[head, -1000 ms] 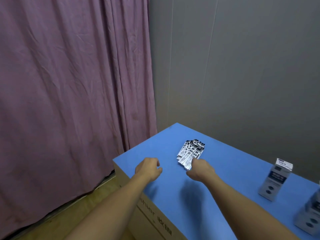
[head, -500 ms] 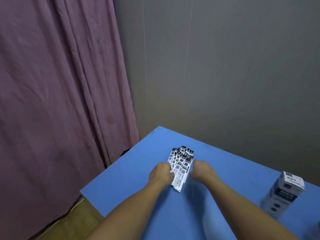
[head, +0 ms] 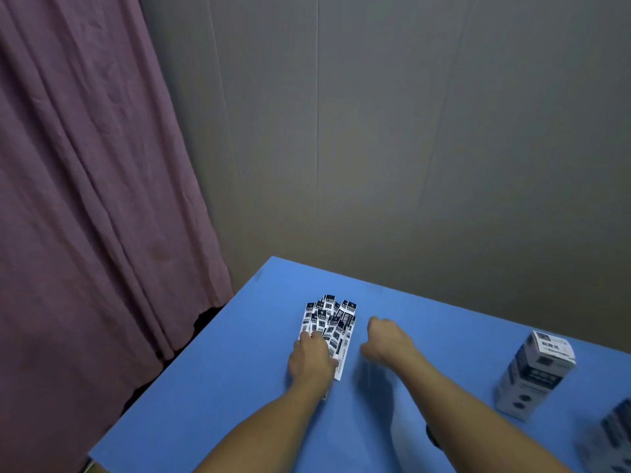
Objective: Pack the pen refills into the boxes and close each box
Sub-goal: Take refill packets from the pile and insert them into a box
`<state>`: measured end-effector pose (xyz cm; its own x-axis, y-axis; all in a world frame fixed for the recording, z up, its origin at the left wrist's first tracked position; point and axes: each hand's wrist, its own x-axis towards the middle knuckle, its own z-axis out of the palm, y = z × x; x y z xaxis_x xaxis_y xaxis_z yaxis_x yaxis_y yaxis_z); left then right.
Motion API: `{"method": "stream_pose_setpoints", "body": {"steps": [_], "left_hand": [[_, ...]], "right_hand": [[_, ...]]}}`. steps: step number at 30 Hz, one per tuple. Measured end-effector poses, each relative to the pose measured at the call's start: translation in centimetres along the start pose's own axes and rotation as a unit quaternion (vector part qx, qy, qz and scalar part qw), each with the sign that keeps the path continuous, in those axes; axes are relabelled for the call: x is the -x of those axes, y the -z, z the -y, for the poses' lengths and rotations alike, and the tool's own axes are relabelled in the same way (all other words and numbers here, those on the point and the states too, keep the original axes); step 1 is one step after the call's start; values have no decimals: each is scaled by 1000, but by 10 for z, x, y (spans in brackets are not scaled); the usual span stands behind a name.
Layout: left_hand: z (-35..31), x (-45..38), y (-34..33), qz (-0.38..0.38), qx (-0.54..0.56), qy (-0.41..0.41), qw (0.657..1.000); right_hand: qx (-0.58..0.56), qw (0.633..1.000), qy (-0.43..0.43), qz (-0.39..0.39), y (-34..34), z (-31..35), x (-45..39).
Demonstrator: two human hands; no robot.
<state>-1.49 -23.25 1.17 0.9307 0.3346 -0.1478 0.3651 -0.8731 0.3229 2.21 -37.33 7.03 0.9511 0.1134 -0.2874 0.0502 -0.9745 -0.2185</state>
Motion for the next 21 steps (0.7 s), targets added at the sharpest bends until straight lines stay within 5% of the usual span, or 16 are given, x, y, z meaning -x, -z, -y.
{"method": "stream_pose_setpoints", "body": {"steps": [21], "left_hand": [[66, -12, 68, -9, 227, 51, 973]], "right_hand": [[-5, 999, 47, -1, -7, 48, -1]]}}
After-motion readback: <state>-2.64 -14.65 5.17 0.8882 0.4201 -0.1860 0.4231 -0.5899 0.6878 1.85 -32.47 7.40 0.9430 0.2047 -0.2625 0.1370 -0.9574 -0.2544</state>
